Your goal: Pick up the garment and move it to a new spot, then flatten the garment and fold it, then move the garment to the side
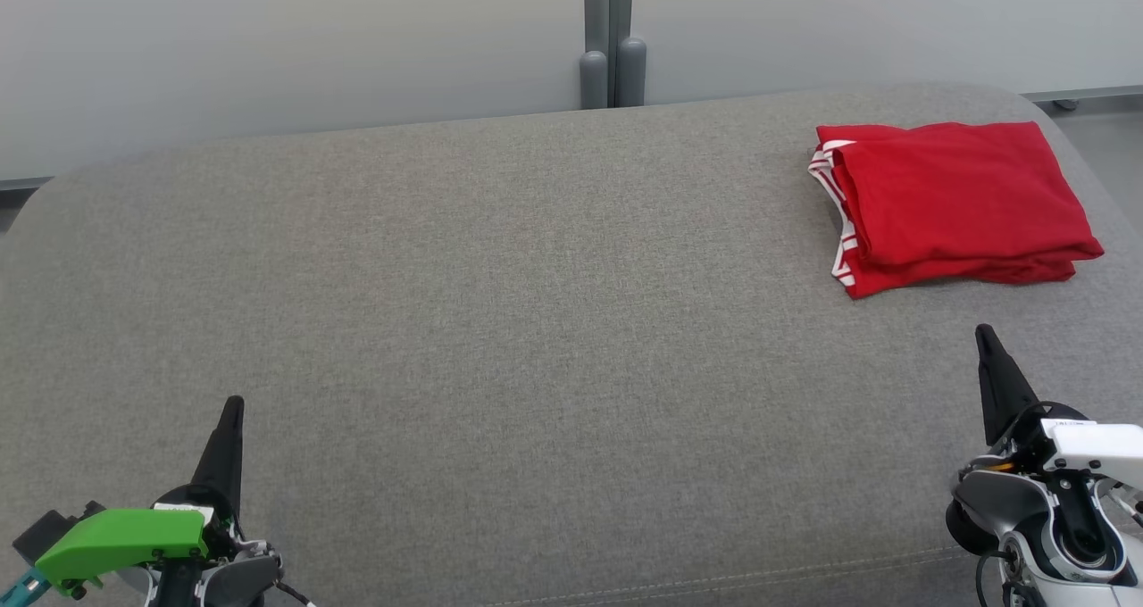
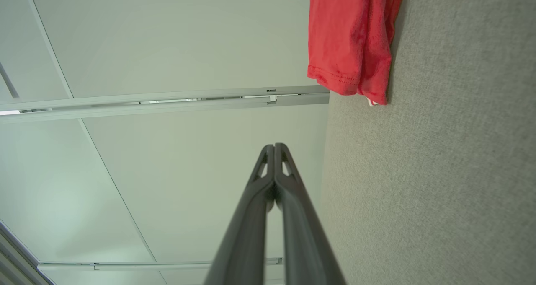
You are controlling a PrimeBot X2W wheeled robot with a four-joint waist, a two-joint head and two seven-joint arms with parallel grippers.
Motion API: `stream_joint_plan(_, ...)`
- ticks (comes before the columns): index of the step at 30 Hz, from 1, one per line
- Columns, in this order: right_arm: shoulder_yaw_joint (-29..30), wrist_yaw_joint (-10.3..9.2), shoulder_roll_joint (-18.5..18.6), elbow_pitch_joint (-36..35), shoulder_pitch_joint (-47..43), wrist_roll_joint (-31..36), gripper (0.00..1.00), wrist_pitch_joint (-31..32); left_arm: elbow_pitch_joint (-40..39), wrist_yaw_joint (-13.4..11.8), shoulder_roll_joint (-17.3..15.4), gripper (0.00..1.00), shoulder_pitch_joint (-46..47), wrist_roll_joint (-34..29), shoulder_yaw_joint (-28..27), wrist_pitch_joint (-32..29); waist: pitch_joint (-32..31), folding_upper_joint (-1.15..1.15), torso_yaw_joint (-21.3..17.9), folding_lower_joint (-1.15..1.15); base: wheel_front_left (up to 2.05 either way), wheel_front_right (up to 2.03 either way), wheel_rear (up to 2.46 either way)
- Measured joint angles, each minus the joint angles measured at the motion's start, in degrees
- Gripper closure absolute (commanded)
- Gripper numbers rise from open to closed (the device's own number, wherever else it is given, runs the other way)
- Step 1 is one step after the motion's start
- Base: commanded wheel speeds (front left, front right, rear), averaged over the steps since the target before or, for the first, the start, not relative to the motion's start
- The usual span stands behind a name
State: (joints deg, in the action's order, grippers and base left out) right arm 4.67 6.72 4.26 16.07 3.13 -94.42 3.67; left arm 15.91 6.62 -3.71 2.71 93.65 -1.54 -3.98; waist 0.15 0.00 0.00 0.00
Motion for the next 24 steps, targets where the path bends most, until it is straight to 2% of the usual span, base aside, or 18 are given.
stream_joint_plan(24, 0.1, 0.02, -0.1, 0.1, 0.0, 0.0, 1.0, 0.2, 0.1, 0.0, 0.0, 1.0, 0.1, 0.0, -0.1, 0.0, 0.0, 0.0, 0.0, 0.0, 0.0, 0.0, 0.0)
